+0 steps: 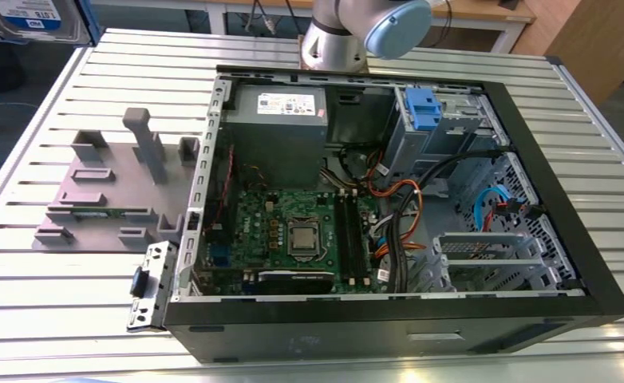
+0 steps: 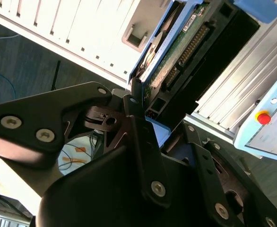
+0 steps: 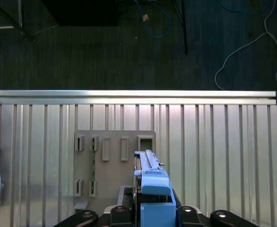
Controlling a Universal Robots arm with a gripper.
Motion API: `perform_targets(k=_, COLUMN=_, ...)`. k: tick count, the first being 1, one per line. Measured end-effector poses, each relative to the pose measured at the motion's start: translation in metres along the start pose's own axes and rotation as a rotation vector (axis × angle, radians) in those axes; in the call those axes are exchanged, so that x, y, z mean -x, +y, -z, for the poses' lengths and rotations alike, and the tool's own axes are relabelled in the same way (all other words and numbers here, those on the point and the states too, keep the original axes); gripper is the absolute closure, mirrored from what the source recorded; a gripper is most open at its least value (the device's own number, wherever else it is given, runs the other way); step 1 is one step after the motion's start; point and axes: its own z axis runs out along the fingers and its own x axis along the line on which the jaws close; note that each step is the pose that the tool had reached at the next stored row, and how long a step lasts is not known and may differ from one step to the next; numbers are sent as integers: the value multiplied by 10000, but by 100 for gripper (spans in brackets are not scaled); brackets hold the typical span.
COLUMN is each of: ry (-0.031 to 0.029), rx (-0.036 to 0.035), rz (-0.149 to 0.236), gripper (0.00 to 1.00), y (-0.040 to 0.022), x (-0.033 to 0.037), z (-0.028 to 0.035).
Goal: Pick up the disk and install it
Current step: 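Pick up the disk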
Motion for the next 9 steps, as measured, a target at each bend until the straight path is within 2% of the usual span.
perform_targets(k=9, ry=0, rx=0, rz=0, gripper=63, y=-95, x=2, z=3)
